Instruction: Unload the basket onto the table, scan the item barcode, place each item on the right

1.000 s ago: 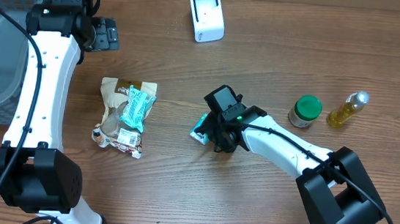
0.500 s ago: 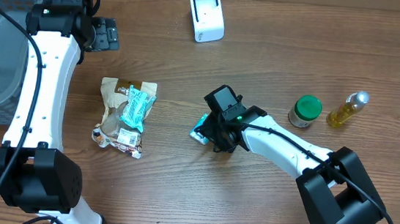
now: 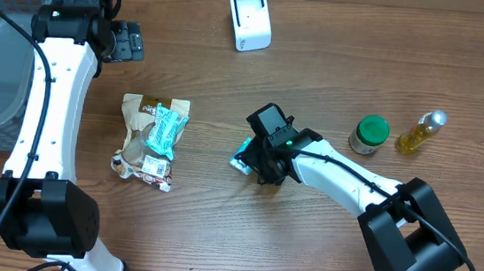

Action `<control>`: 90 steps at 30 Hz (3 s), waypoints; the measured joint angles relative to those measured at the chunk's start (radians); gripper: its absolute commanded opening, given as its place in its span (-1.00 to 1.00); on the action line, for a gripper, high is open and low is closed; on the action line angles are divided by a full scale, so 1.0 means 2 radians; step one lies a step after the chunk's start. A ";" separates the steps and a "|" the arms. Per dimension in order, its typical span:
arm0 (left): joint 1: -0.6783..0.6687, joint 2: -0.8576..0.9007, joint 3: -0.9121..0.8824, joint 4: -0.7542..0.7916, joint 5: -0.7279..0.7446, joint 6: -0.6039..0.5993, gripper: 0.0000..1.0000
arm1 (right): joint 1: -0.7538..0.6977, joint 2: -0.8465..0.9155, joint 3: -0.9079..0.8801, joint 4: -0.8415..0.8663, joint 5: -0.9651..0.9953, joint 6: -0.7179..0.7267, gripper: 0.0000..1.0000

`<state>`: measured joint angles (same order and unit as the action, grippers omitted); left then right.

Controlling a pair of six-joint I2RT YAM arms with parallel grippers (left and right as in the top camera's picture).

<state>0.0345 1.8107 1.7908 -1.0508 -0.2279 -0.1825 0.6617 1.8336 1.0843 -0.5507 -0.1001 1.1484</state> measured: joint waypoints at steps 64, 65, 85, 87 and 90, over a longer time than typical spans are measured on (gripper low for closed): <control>0.000 0.000 0.000 0.000 0.000 0.000 0.99 | 0.000 0.000 0.000 0.000 0.000 0.002 -0.14; 0.000 0.000 0.000 0.000 0.000 0.000 0.99 | 0.000 0.000 0.000 -0.001 0.000 0.002 -0.14; 0.000 0.000 0.000 0.000 0.000 0.000 0.99 | 0.000 0.000 -0.010 0.011 0.000 0.002 -0.14; 0.000 0.000 0.000 0.000 0.000 0.000 0.99 | 0.000 0.000 -0.010 0.011 0.000 0.002 -0.13; 0.000 0.000 0.000 0.000 0.000 0.000 0.99 | 0.000 0.000 -0.010 0.011 0.000 0.002 -0.14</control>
<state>0.0345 1.8107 1.7908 -1.0508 -0.2279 -0.1825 0.6621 1.8336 1.0645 -0.5282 -0.0994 1.1522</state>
